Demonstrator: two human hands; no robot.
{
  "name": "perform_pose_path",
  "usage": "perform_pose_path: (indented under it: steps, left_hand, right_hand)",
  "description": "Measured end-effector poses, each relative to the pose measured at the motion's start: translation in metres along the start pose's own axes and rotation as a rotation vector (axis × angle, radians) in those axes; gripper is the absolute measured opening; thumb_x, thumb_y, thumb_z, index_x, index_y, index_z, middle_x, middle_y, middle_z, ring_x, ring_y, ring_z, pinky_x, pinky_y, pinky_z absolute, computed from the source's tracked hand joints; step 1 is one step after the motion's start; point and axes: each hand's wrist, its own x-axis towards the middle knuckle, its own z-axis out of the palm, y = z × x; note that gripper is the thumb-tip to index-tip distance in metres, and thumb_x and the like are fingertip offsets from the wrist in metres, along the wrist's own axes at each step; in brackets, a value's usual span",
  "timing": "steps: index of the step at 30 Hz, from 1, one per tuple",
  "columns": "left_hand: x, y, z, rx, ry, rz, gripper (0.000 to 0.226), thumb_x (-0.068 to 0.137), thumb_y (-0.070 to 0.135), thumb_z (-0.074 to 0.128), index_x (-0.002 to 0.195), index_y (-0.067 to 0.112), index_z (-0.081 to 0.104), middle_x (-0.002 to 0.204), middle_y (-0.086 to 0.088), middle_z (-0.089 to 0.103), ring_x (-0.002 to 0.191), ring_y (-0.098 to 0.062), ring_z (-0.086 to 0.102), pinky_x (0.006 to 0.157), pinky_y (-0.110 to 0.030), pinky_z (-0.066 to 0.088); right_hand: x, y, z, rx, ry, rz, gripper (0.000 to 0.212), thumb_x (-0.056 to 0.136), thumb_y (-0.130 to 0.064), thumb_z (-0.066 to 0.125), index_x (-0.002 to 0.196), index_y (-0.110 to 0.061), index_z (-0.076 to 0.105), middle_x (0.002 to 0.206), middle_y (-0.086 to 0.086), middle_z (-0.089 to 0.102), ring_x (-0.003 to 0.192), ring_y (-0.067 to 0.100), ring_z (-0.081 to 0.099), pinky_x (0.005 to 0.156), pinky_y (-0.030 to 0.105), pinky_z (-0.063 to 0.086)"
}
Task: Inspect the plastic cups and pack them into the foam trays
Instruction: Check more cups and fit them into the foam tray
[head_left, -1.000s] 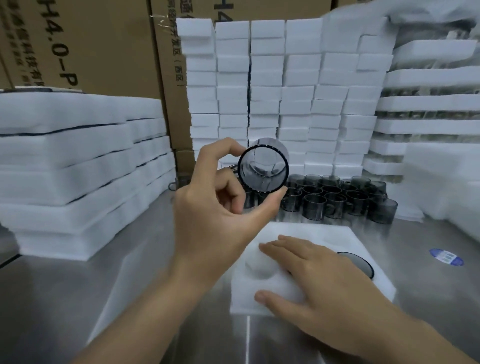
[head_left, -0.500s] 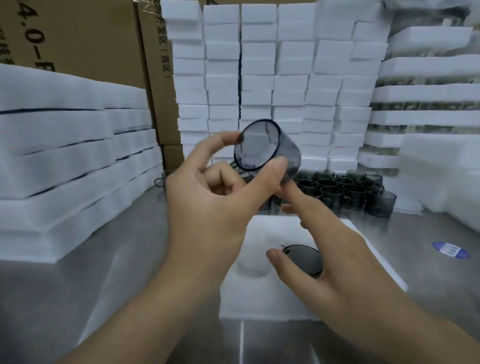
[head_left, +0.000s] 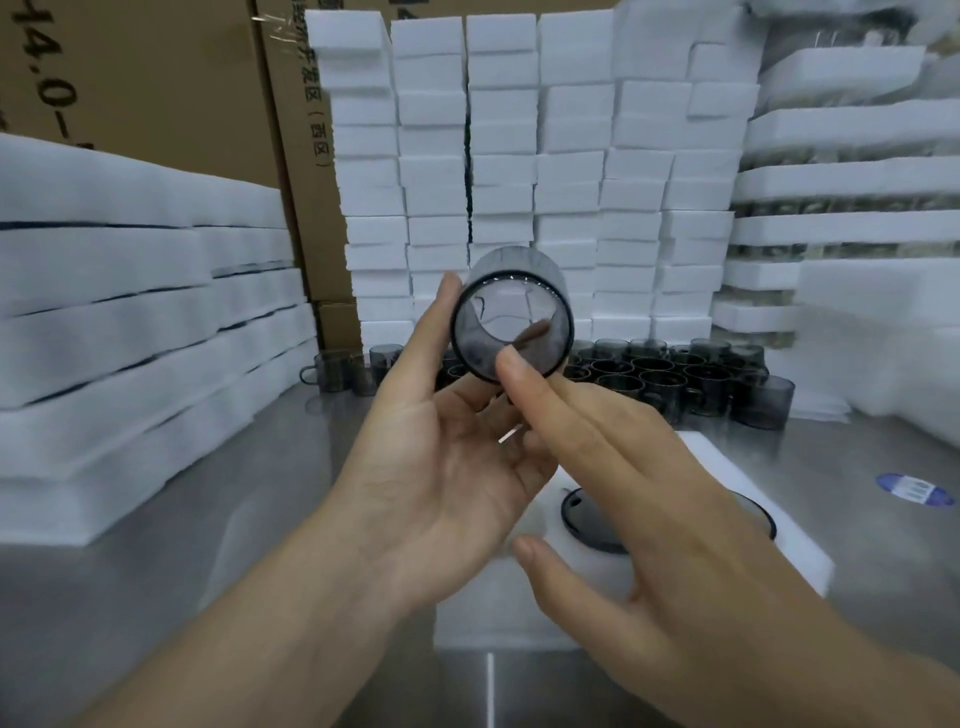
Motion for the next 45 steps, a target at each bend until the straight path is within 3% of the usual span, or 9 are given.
perform_pose_path:
  steps: [2, 4, 15, 19, 26, 29, 35, 40, 45]
  left_hand:
    - [0.0, 0.0, 0.003, 0.001, 0.007, 0.001, 0.054, 0.093, 0.058, 0.074, 0.102, 0.006, 0.084, 0.109, -0.005, 0.078, 0.092, -0.012, 0.074, 0.077, -0.025, 0.063]
    - [0.0, 0.001, 0.004, 0.026, 0.029, 0.0, 0.055, 0.096, 0.057, 0.072, 0.102, 0.004, 0.084, 0.108, -0.007, 0.079, 0.087, -0.015, 0.078, 0.07, -0.026, 0.062]
    - [0.004, -0.005, 0.001, 0.156, 0.125, 0.02, 0.06, 0.092, 0.055, 0.074, 0.12, 0.002, 0.08, 0.111, -0.008, 0.081, 0.088, -0.012, 0.079, 0.076, -0.027, 0.065]
    - [0.004, -0.007, -0.002, 0.192, 0.071, 0.032, 0.059, 0.096, 0.057, 0.069, 0.117, 0.004, 0.082, 0.119, -0.01, 0.079, 0.095, -0.018, 0.078, 0.079, -0.03, 0.064]
    - [0.007, -0.007, -0.003, 0.292, 0.127, 0.126, 0.053, 0.094, 0.062, 0.07, 0.094, 0.012, 0.087, 0.099, -0.003, 0.078, 0.083, -0.012, 0.074, 0.076, -0.026, 0.062]
    - [0.009, -0.008, -0.004, 0.345, 0.195, 0.199, 0.053, 0.09, 0.064, 0.074, 0.106, 0.015, 0.087, 0.107, 0.001, 0.081, 0.08, -0.01, 0.075, 0.071, -0.023, 0.059]
    - [0.011, -0.012, -0.017, 0.893, 0.316, 0.445, 0.033, 0.085, 0.053, 0.084, 0.103, 0.025, 0.086, 0.101, 0.007, 0.083, 0.097, -0.01, 0.077, 0.074, -0.027, 0.063]
    - [0.013, -0.016, -0.023, 0.932, 0.309, 0.483, 0.036, 0.079, 0.05, 0.088, 0.106, 0.028, 0.082, 0.098, 0.011, 0.08, 0.089, -0.002, 0.074, 0.068, -0.022, 0.061]
    - [0.014, -0.012, -0.027, 1.144, 0.155, 0.643, 0.046, 0.08, 0.024, 0.077, 0.123, 0.039, 0.068, 0.115, 0.018, 0.072, 0.1, -0.01, 0.07, 0.074, -0.021, 0.054]
  right_hand:
    - [0.001, 0.0, -0.002, -0.006, 0.005, -0.003, 0.088, 0.093, -0.032, 0.072, 0.167, -0.034, 0.024, 0.16, -0.022, 0.037, 0.149, 0.01, 0.039, 0.12, 0.017, 0.029]
    - [0.0, 0.0, -0.003, -0.02, 0.003, 0.008, 0.085, 0.092, -0.032, 0.072, 0.166, -0.038, 0.029, 0.161, -0.021, 0.037, 0.149, 0.009, 0.039, 0.119, 0.016, 0.03]
    - [-0.003, 0.002, 0.0, -0.041, -0.031, 0.048, 0.083, 0.093, -0.035, 0.071, 0.165, -0.042, 0.03, 0.157, -0.025, 0.04, 0.146, 0.006, 0.041, 0.119, 0.018, 0.031]
    - [-0.004, 0.002, 0.001, -0.069, -0.021, 0.063, 0.079, 0.093, -0.038, 0.067, 0.163, -0.046, 0.031, 0.157, -0.026, 0.038, 0.146, 0.005, 0.04, 0.119, 0.019, 0.03]
    - [-0.002, 0.003, -0.001, -0.007, 0.018, 0.085, 0.075, 0.093, -0.031, 0.071, 0.159, -0.045, 0.038, 0.144, -0.027, 0.049, 0.14, 0.008, 0.046, 0.115, 0.016, 0.031]
    - [-0.001, 0.008, -0.005, 0.056, 0.087, 0.153, 0.071, 0.093, -0.035, 0.071, 0.154, -0.05, 0.039, 0.141, -0.031, 0.052, 0.139, 0.007, 0.047, 0.11, 0.015, 0.037]
    - [0.003, 0.029, -0.013, 0.091, 0.185, 0.33, 0.082, 0.089, -0.046, 0.077, 0.146, -0.072, 0.024, 0.121, -0.032, 0.062, 0.121, -0.011, 0.055, 0.092, 0.017, 0.041]
    - [0.002, 0.037, -0.009, -0.043, 0.082, 0.322, 0.069, 0.094, -0.051, 0.063, 0.157, -0.055, 0.035, 0.126, -0.028, 0.052, 0.123, -0.001, 0.051, 0.098, 0.023, 0.046]
    - [0.003, 0.042, -0.01, -0.011, 0.127, 0.327, 0.062, 0.102, -0.048, 0.052, 0.162, -0.043, 0.036, 0.131, -0.029, 0.046, 0.124, -0.009, 0.045, 0.097, 0.01, 0.039]
